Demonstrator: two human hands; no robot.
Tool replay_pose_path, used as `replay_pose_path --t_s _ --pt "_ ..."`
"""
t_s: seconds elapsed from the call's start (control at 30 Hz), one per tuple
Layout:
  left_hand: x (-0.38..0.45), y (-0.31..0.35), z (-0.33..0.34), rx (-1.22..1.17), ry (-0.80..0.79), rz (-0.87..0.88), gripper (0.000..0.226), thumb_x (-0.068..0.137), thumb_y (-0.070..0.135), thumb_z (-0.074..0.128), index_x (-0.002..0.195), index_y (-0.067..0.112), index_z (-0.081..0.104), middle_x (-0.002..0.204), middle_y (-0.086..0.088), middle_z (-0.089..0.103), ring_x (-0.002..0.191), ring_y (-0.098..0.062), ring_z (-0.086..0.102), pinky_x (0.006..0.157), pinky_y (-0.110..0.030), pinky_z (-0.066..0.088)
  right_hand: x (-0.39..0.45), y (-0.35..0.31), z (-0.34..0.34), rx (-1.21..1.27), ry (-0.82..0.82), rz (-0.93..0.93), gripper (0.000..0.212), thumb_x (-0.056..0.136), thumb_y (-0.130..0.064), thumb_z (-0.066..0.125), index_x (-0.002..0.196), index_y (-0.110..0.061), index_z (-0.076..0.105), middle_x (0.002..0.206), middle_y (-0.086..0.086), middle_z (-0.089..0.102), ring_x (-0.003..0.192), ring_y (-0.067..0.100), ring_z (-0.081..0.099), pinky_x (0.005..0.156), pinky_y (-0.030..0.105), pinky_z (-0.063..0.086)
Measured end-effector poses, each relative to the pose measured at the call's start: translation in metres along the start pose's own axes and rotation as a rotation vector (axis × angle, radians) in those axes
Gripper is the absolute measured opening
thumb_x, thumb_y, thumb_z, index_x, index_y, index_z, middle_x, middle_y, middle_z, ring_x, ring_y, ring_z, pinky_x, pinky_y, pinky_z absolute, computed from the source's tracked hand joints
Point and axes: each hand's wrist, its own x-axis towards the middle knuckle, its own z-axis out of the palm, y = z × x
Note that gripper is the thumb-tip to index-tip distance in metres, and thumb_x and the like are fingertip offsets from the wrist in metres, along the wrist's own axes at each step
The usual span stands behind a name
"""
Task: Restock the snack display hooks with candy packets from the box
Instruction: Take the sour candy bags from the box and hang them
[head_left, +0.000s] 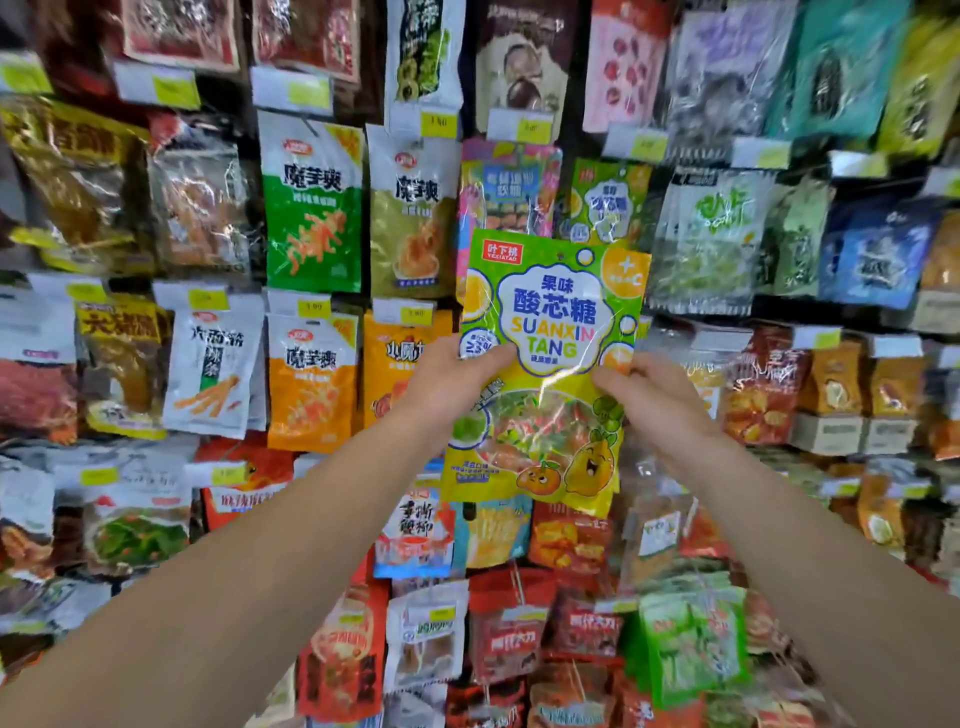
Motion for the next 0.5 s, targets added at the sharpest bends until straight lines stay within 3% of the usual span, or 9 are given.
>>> replay_pose_path --t_s 0.07,0.13,0.23,0.27,0.33,0.4,0.47,0.5 --pt "0.029 0.003 0.000 -0.009 -0.005 0.033 0.014 0.091 0.032 0.067 0.100 0.025 0.074 0.104 0.012 0.074 0.102 -0.007 0.065 0.085 -0.029 0.046 0.031 -0.007 -0.002 -0.063 0.047 -0.058 0.023 0.085 -0.021 0.069 0.097 -0.003 0.061 0.080 0.005 0.063 0.075 0.022 0.060 0.069 0.034 0.043" --pt "0.055 0.004 -0.001 -0.007 -0.008 0.062 0.018 0.089 0.035 0.068 0.104 0.027 0.073 0.106 0.014 0.073 0.107 -0.009 0.064 0.091 -0.033 0.046 0.056 -0.015 -0.003 -0.119 0.101 -0.124 0.024 0.085 -0.020 0.069 0.106 -0.014 0.060 0.093 -0.001 0.067 0.089 0.021 0.064 0.080 0.033 0.048" --pt "0.094 0.013 0.003 0.009 0.003 0.099 0.061 0.074 0.058 0.071 0.123 0.022 0.065 0.124 0.009 0.067 0.116 -0.014 0.059 0.095 -0.039 0.046 0.094 -0.034 -0.014 -0.272 0.188 -0.216 0.046 0.082 -0.023 0.073 0.123 -0.016 0.053 0.106 -0.005 0.059 0.092 0.013 0.057 0.076 0.023 0.036" --pt "0.101 0.014 0.003 0.025 0.009 0.108 0.060 0.075 0.059 0.071 0.123 0.023 0.065 0.123 0.009 0.067 0.115 -0.015 0.060 0.094 -0.039 0.048 0.102 -0.038 -0.017 -0.314 0.201 -0.243 0.050 0.081 -0.024 0.075 0.125 -0.015 0.052 0.107 -0.004 0.058 0.094 0.015 0.058 0.077 0.024 0.037" --pt "0.125 0.021 0.008 0.031 0.015 0.140 0.030 0.086 0.042 0.069 0.109 0.023 0.073 0.109 0.008 0.073 0.102 -0.013 0.065 0.087 -0.037 0.050 0.128 -0.050 -0.026 -0.420 0.250 -0.321 0.052 0.080 -0.023 0.074 0.127 -0.012 0.054 0.111 0.000 0.059 0.102 0.023 0.061 0.083 0.029 0.042" --pt "0.142 0.029 0.014 0.054 0.018 0.172 0.016 0.092 0.032 0.066 0.094 0.018 0.074 0.089 0.012 0.075 0.081 -0.005 0.065 0.075 -0.029 0.047 0.151 -0.061 -0.034 -0.522 0.286 -0.367 0.050 0.083 -0.023 0.071 0.129 -0.009 0.056 0.118 0.007 0.059 0.109 0.028 0.060 0.092 0.033 0.045" --pt "0.156 0.036 0.022 0.064 0.020 0.179 0.027 0.094 0.027 0.063 0.072 0.011 0.061 0.051 0.021 0.059 0.053 0.000 0.050 0.061 -0.025 0.036 0.175 -0.071 -0.040 -0.614 0.294 -0.417 0.050 0.083 -0.022 0.069 0.130 -0.009 0.056 0.126 0.013 0.058 0.114 0.031 0.057 0.096 0.035 0.043" --pt "0.164 0.039 0.027 0.080 0.040 0.180 0.035 0.094 0.027 0.063 0.064 0.013 0.053 0.041 0.019 0.049 0.049 -0.003 0.042 0.057 -0.026 0.032 0.185 -0.075 -0.041 -0.665 0.295 -0.441 0.050 0.084 -0.022 0.068 0.131 -0.010 0.056 0.128 0.015 0.057 0.116 0.032 0.056 0.095 0.034 0.042"
